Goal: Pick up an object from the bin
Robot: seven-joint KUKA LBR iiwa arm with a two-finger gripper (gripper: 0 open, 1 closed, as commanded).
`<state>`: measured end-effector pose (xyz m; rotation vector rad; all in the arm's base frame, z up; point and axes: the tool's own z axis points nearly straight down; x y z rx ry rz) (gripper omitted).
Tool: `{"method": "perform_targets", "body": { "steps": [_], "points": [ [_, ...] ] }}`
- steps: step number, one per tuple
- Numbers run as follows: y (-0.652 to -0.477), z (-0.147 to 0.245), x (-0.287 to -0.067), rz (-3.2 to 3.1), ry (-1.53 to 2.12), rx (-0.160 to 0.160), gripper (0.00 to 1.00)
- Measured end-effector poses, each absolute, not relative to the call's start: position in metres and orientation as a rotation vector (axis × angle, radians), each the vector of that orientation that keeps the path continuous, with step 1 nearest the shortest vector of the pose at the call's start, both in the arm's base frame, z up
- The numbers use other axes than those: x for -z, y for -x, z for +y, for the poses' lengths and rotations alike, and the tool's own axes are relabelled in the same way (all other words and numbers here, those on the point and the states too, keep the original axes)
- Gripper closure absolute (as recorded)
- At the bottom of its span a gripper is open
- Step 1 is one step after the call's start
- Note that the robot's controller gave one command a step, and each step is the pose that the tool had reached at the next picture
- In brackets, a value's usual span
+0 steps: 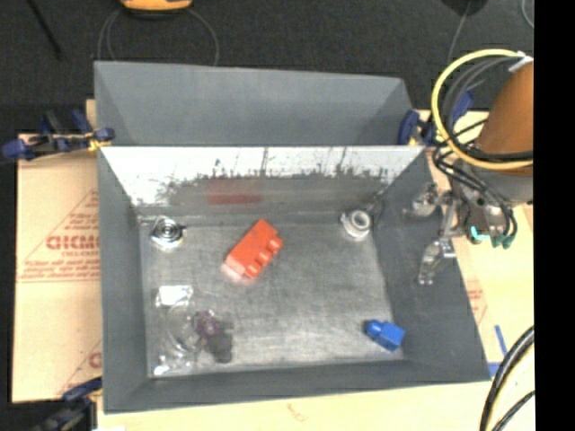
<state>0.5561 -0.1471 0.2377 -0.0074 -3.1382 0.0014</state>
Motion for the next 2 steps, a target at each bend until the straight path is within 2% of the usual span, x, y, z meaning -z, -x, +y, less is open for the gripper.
{"method": "perform_targets", "body": {
  "steps": [1, 2],
  "points": [
    [-0.471, -0.129, -0.147, -3.112, -0.393, 0.003, 0.00],
    [-0.478, -0.137, -0.085, -3.140, -0.353, -0.008, 0.00]
  ]
}}
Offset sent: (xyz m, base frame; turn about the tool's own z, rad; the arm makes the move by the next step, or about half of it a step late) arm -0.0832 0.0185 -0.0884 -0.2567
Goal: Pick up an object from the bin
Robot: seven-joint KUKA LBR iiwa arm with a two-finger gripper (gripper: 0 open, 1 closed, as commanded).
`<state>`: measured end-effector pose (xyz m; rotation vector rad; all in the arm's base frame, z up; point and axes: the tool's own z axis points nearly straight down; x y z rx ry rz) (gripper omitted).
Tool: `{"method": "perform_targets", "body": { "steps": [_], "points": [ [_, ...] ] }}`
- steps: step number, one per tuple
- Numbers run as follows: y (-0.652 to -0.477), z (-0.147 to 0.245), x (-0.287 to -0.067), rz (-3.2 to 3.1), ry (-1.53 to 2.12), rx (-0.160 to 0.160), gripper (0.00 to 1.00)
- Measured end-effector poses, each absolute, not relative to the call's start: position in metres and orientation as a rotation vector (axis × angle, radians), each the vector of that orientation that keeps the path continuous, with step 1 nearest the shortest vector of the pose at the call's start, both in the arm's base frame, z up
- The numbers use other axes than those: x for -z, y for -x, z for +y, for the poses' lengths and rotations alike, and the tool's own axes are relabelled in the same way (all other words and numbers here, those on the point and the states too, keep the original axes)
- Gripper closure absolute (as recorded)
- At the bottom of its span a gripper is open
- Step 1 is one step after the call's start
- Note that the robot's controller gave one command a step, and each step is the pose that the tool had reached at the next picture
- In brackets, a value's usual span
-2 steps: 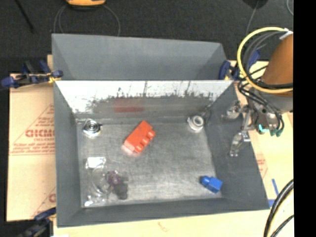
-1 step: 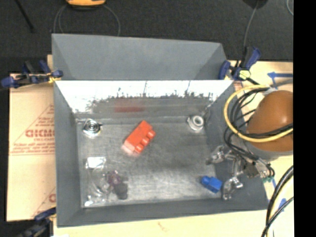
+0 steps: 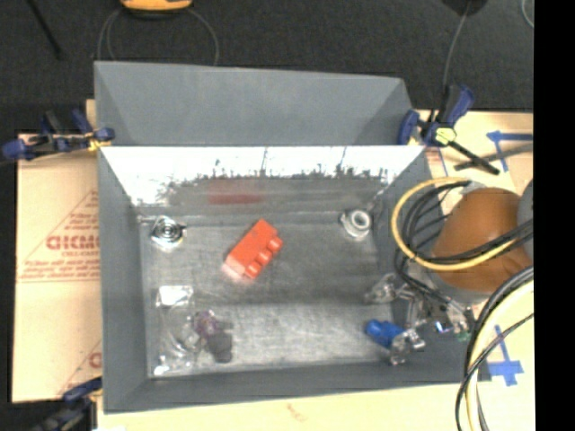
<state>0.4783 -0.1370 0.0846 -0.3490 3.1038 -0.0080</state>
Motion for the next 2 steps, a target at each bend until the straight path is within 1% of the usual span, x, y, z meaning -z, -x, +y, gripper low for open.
{"method": "perform_targets", "body": {
  "steps": [1, 2],
  "points": [
    [-0.475, -0.137, -0.081, 3.115, 0.354, 0.005, 1.00],
    [-0.495, -0.134, -0.262, 3.102, 0.417, 0.008, 1.00]
  ]
}}
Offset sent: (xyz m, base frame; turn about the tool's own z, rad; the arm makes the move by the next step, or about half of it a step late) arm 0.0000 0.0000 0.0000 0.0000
